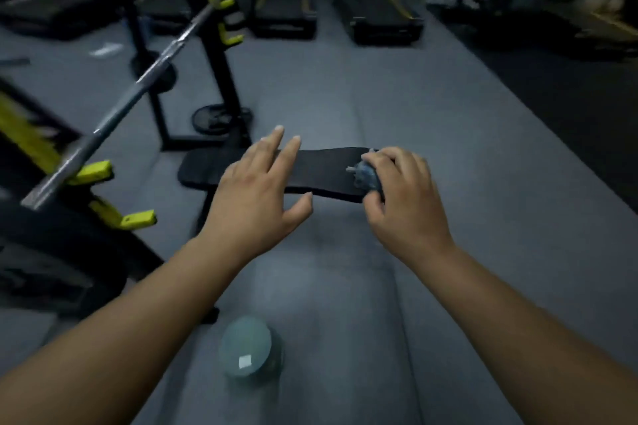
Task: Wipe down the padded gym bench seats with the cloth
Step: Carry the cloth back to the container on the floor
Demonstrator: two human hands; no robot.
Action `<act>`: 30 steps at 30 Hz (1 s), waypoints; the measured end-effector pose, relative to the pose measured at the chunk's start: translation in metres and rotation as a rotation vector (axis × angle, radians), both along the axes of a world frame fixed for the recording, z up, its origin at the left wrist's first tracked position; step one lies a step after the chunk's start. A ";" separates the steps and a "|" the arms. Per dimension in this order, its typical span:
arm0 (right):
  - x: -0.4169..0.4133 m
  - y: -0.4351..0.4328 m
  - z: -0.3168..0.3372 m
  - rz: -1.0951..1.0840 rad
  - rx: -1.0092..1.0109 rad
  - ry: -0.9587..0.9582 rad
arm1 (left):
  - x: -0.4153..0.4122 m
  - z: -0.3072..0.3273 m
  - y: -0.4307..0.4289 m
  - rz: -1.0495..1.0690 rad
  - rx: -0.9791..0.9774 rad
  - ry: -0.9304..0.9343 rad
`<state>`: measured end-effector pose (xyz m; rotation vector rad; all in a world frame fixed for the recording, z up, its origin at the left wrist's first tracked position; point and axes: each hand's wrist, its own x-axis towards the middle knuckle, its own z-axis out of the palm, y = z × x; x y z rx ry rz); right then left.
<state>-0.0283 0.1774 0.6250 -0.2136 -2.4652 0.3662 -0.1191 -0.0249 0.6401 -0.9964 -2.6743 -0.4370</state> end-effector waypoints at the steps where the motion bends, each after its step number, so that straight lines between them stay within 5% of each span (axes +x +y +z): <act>1: -0.012 0.010 -0.003 0.083 0.007 -0.007 | 0.002 -0.002 0.004 0.067 0.008 -0.011; 14: -0.113 -0.027 -0.040 0.866 -0.028 -0.163 | 0.075 -0.051 -0.051 0.837 -0.108 -0.209; 23: -0.186 -0.121 -0.099 1.259 0.159 -0.355 | 0.070 -0.137 -0.083 1.187 0.033 -0.457; 30: -0.176 -0.184 -0.135 1.606 0.224 -0.459 | 0.113 -0.160 -0.080 1.471 0.139 -0.474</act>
